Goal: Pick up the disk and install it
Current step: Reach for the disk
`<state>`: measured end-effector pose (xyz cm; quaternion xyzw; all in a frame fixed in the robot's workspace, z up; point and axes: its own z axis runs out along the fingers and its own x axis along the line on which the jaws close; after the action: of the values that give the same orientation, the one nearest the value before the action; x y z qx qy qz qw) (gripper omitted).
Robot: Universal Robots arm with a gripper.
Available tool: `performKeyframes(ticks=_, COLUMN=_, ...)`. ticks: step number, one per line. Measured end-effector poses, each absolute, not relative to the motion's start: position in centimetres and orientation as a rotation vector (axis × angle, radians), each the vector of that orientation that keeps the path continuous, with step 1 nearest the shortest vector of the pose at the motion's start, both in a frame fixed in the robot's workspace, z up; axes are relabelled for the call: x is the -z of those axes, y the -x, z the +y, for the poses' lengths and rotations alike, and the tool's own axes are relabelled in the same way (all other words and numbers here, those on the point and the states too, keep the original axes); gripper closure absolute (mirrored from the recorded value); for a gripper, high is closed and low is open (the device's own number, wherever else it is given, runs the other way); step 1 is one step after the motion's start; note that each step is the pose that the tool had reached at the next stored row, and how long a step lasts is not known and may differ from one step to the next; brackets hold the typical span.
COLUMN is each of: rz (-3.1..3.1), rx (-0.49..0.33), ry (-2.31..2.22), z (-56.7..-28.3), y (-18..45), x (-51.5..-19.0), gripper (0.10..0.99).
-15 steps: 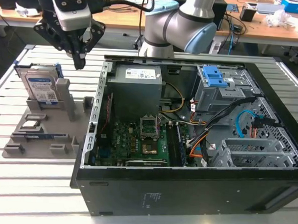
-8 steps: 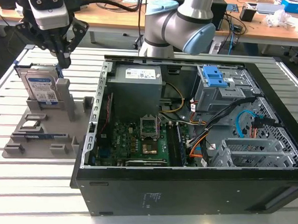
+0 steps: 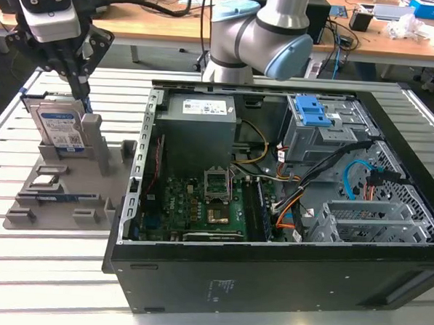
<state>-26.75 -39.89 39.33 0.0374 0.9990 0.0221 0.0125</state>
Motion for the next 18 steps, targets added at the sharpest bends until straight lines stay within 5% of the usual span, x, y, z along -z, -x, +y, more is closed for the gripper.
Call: performKeyframes(ticks=18, rz=3.114, rx=-0.069, ry=-0.116, z=-39.9, y=31.4, x=-39.3, gripper=0.98)
